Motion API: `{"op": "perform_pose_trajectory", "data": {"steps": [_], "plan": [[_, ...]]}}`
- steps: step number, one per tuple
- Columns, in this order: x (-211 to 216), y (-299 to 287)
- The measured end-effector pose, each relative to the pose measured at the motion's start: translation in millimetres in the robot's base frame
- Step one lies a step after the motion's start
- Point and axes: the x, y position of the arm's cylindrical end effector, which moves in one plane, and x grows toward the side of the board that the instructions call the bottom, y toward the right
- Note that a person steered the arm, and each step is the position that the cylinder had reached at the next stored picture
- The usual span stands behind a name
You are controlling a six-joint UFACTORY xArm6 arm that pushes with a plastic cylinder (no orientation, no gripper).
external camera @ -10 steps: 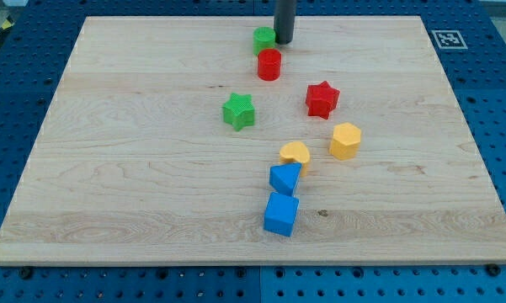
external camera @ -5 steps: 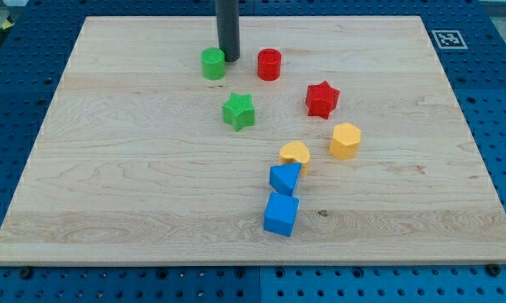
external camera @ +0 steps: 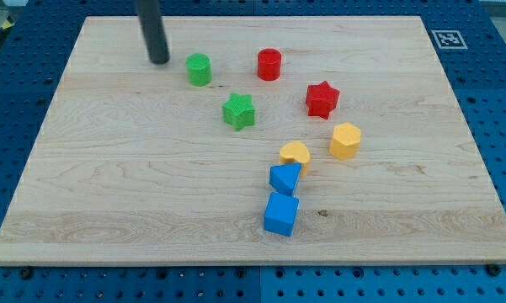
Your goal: Place the green circle horizontally to the left of the red circle
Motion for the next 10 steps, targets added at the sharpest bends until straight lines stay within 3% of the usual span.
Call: {"op": "perform_pose_trajectory", "data": {"steps": [2,6,8,10], "plan": [[106.4,19.4],[276.7,155.2],[288.5,251.8],[288.5,251.6]]}}
